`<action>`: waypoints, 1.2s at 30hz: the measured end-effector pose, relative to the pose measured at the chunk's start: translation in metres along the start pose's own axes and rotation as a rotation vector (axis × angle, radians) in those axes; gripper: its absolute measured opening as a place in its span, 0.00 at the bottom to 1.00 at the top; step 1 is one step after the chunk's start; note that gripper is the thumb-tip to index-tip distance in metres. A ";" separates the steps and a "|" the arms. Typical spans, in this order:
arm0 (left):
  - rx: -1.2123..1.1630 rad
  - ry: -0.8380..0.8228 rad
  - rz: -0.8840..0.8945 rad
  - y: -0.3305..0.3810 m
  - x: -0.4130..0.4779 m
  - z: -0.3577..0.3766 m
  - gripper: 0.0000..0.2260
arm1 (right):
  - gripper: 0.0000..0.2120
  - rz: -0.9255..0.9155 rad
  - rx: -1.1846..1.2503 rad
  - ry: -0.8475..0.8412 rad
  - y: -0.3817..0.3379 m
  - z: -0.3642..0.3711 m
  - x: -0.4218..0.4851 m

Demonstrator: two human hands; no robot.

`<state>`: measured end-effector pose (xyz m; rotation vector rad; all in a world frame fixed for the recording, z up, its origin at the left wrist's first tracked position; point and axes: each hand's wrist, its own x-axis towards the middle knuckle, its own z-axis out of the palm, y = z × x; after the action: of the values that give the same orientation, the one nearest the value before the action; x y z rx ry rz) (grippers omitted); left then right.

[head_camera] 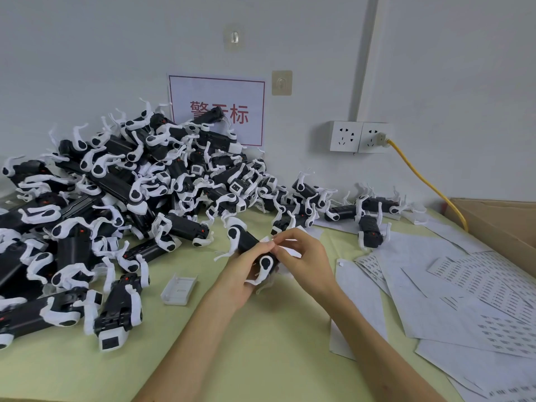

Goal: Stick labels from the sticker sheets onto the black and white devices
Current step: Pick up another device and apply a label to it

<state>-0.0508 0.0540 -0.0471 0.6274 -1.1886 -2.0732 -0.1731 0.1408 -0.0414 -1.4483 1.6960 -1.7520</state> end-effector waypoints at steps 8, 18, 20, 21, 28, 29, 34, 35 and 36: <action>0.026 -0.019 0.078 0.008 -0.002 0.000 0.09 | 0.03 0.011 0.031 0.052 -0.004 -0.002 0.001; 0.149 0.081 0.043 0.006 -0.006 0.003 0.10 | 0.10 0.002 0.012 -0.006 -0.008 -0.004 -0.001; 0.181 0.061 0.042 0.007 -0.008 0.004 0.11 | 0.11 0.006 0.013 -0.011 -0.009 -0.005 -0.001; 0.197 0.050 0.040 0.007 -0.010 0.006 0.10 | 0.10 0.018 0.029 -0.014 -0.009 -0.006 -0.001; 0.290 0.102 0.039 0.005 -0.011 0.009 0.06 | 0.12 0.069 0.068 -0.035 -0.010 -0.012 0.001; 0.225 0.049 0.026 0.007 -0.011 0.010 0.07 | 0.12 0.079 0.057 -0.007 -0.009 -0.012 0.002; -0.152 -0.171 -0.054 0.019 -0.009 0.002 0.18 | 0.11 0.071 -0.012 0.162 -0.006 -0.010 0.005; -0.124 -0.162 -0.045 0.018 -0.008 0.001 0.16 | 0.10 0.076 -0.007 0.191 -0.006 -0.011 0.005; -0.076 -0.148 -0.030 0.017 -0.008 0.001 0.12 | 0.09 0.083 0.001 0.214 -0.006 -0.012 0.005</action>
<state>-0.0412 0.0541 -0.0314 0.4659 -1.1813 -2.2111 -0.1825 0.1447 -0.0314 -1.2081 1.8299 -1.9192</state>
